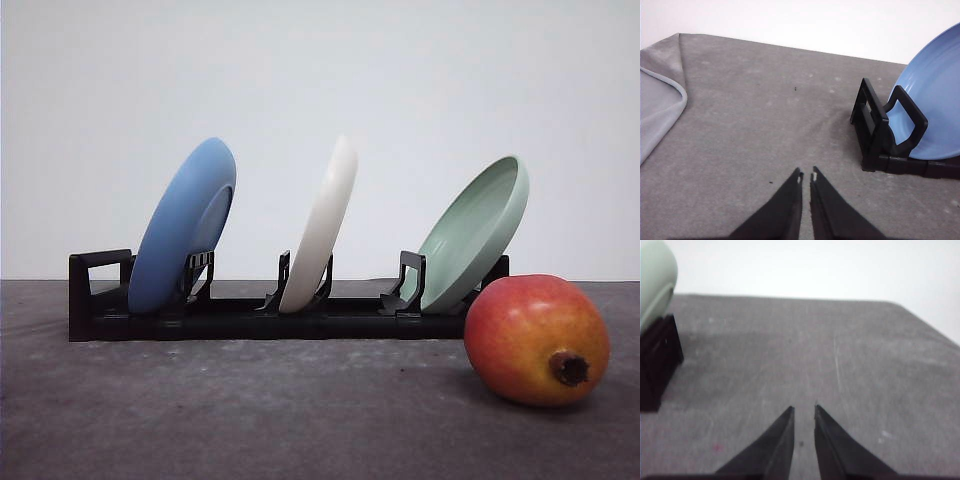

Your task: Place pomegranate in white plate

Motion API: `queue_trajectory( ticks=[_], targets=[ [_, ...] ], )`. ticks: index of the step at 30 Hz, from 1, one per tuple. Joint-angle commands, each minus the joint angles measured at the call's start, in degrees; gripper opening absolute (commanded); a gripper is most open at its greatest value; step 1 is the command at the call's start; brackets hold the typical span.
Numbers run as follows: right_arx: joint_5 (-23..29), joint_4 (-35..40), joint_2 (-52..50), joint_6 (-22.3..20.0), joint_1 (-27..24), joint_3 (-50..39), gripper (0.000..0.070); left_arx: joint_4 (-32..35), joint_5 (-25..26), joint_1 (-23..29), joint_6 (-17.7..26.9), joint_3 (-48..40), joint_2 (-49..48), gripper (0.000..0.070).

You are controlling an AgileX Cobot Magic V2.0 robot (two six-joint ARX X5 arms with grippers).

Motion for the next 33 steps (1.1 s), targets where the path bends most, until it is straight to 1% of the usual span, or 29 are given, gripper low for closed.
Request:
queue_trajectory(
  ticks=[1, 2, 3, 5, 8, 11, 13, 16, 19, 22, 24, 26, 30, 33],
  targets=[
    [0.0, 1.6, 0.0, 1.7, 0.1, -0.2, 0.0076, 0.3, 0.1, 0.0, -0.3, -0.4, -0.1, 0.0015],
    [-0.1, 1.9, 0.0, 4.6, 0.1, -0.2, 0.0076, 0.2, 0.2, 0.0, -0.7, -0.4, -0.1, 0.0014],
    [0.0, 2.1, 0.0, 7.5, 0.1, -0.2, 0.0071, 0.3, 0.1, 0.0, -2.0, -0.4, -0.1, 0.0013],
    [-0.6, 2.1, 0.0, 11.6, 0.1, 0.0, 0.0, 1.8, 0.2, 0.0, -6.2, -0.3, -0.1, 0.001],
    [-3.9, -0.6, 0.0, 16.4, 0.1, 2.2, 0.0, 3.0, 0.7, 0.0, -10.9, 1.6, 0.1, 0.001],
    [-6.7, -4.7, 1.0, 19.0, 0.1, 7.1, 0.0, 2.4, 1.7, 0.0, -13.2, 5.5, 1.2, 0.0011],
    [-8.1, -7.8, 2.6, 19.3, 0.1, 11.5, 0.0, 1.8, 3.5, 0.0, -13.7, 8.7, 3.0, 0.0011],
    [-11.2, -12.0, 6.4, 19.2, 0.1, 19.0, 0.0, -1.0, 7.6, 0.0, -13.7, 15.0, 7.1, 0.0011],
    [-15.5, -15.9, 11.7, 18.1, 0.1, 27.1, 0.0, -4.7, 12.9, 0.0, -13.4, 22.2, 12.4, 0.001],
    [-20.2, -19.9, 17.6, 14.5, 0.1, 34.3, 0.0, -7.6, 19.1, 0.0, -12.8, 29.2, 17.8, 0.001],
    [-24.5, -22.5, 21.9, 12.2, 0.1, 38.9, 0.0, -8.5, 24.3, 0.0, -12.6, 33.3, 21.7, 0.001],
    [-29.6, -24.9, 26.1, 8.8, 0.1, 42.9, 0.0, -9.1, 30.0, 0.0, -12.3, 36.9, 25.4, 0.001],
    [-39.2, -29.2, 33.0, 3.2, 0.1, 49.7, 0.0, -9.6, 41.7, 0.0, -9.9, 42.7, 32.1, 0.001],
    [-44.8, -31.2, 36.7, 0.1, 0.1, 53.1, 0.0, -9.6, 47.8, -0.1, -9.1, 46.2, 36.1, 0.001]
  ],
)
